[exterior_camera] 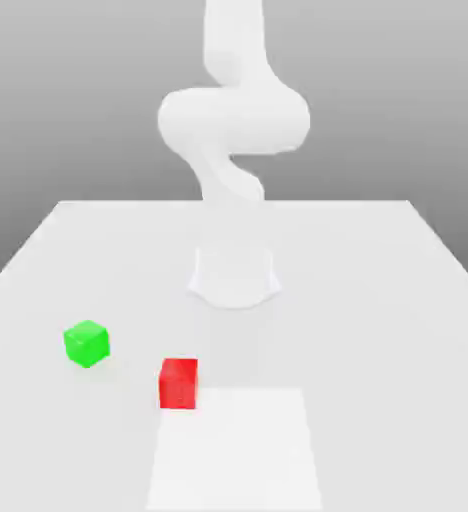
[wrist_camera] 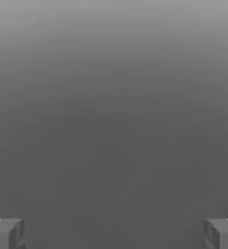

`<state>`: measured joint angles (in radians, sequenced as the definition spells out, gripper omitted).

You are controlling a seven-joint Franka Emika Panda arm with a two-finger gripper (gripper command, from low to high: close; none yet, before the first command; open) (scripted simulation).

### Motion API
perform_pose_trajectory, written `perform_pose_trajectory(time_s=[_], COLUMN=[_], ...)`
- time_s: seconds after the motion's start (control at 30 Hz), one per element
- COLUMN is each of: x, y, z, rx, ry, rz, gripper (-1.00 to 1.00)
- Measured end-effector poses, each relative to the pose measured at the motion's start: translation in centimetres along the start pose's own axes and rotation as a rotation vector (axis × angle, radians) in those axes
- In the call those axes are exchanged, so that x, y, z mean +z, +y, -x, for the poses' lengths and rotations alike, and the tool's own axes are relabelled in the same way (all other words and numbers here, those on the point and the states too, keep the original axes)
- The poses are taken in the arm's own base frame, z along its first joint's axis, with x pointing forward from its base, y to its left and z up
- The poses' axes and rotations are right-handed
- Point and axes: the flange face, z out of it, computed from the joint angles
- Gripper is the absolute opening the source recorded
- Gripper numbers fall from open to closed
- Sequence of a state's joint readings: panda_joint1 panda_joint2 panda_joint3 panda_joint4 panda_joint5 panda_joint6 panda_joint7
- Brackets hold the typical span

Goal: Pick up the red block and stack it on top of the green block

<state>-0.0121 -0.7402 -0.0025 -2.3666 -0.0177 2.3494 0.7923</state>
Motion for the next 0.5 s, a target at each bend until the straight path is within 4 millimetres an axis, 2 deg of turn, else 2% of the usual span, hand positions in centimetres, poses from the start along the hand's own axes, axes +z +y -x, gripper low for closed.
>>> perform_pose_trajectory(time_s=[0.13, 0.27, 0.4, 0.5], x=[9.6, 17.7, 24.0, 27.6], y=[3.9, 9.5, 16.4, 22.5], z=[1.9, 4.9, 9.4, 14.0], rx=[-0.011, -0.012, -0.004, 0.009], ry=[-0.085, -0.182, -0.297, -0.402], rz=[0.126, 0.241, 0.35, 0.43], gripper=[0.0, 0.0, 0.0, 0.0])
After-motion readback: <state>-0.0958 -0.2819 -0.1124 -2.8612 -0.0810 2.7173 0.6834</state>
